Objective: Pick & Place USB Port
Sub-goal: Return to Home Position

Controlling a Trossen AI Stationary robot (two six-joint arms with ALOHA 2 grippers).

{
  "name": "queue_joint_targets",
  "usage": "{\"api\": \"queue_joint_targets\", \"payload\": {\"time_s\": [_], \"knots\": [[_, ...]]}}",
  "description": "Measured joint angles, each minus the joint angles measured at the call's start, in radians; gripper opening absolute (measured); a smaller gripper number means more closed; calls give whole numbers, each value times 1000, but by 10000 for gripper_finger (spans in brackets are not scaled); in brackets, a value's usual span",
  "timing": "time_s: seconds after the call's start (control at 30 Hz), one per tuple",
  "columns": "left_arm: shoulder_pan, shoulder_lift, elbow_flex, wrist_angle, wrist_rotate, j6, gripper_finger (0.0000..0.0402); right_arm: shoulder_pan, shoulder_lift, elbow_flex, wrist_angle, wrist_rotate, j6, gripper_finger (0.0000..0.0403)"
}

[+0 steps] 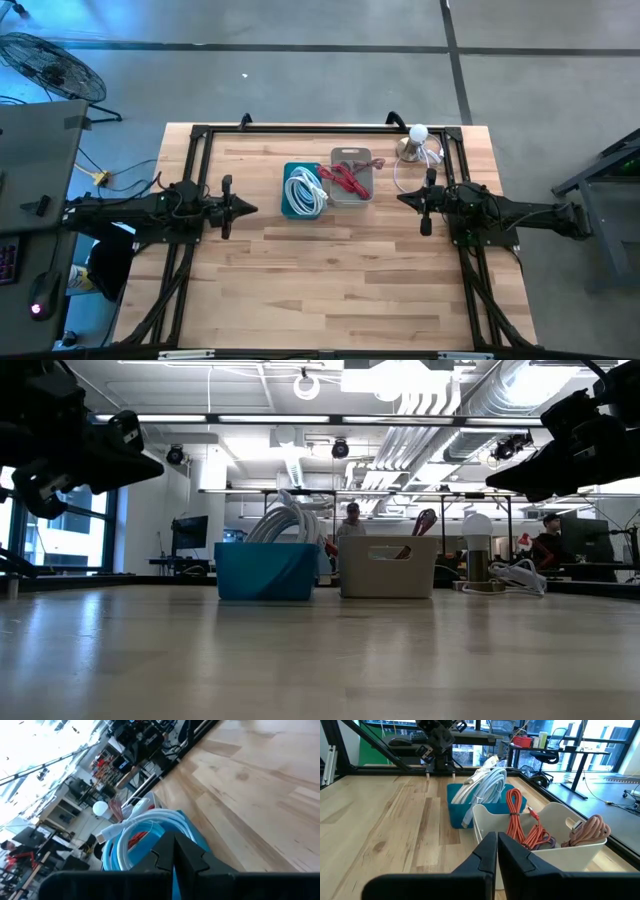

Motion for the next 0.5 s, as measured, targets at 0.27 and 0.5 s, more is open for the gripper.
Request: {"api": "queue_joint_targets", "payload": {"time_s": [0.27,0.5], "knots": [[0,0,0,0,-5,-46,1,0,0,0,0,0,0,5],[0,0,0,0,-6,-50,1,0,0,0,0,0,0,7]]}}
